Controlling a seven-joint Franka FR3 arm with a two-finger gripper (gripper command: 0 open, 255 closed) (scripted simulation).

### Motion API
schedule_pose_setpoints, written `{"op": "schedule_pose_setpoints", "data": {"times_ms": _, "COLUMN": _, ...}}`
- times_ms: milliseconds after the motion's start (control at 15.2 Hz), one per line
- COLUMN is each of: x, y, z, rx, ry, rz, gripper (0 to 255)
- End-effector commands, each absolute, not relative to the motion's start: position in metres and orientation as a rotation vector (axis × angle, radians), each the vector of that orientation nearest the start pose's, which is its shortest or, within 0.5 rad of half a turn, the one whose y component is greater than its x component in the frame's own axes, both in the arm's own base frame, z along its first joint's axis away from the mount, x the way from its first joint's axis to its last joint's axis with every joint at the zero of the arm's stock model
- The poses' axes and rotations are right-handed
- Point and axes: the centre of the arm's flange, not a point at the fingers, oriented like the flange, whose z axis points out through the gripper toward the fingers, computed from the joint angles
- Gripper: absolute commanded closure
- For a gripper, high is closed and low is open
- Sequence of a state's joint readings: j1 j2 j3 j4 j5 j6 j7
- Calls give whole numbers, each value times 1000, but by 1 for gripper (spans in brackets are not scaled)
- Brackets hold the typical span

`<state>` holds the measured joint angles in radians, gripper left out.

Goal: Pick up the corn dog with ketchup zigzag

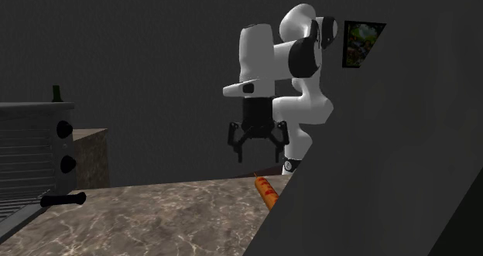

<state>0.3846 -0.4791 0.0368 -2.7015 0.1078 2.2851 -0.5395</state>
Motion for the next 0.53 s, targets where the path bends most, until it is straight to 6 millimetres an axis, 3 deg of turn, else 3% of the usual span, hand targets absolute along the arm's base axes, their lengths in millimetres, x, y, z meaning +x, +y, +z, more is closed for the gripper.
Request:
{"op": "schedule_pose_setpoints", "data": {"times_ms": 0, "x": 340, "y": 175, "z": 366, "rx": -2699, "ry": -1486, "rz": -130, "gripper": 0}}
{"op": "schedule_pose_setpoints", "data": {"times_ms": 198, "x": 334, "y": 197, "z": 343, "rx": -2590, "ry": -1676, "rz": -156, "gripper": 0}}
{"op": "schedule_pose_setpoints", "data": {"times_ms": 462, "x": 334, "y": 197, "z": 321, "rx": -2590, "ry": -1676, "rz": -156, "gripper": 0}}
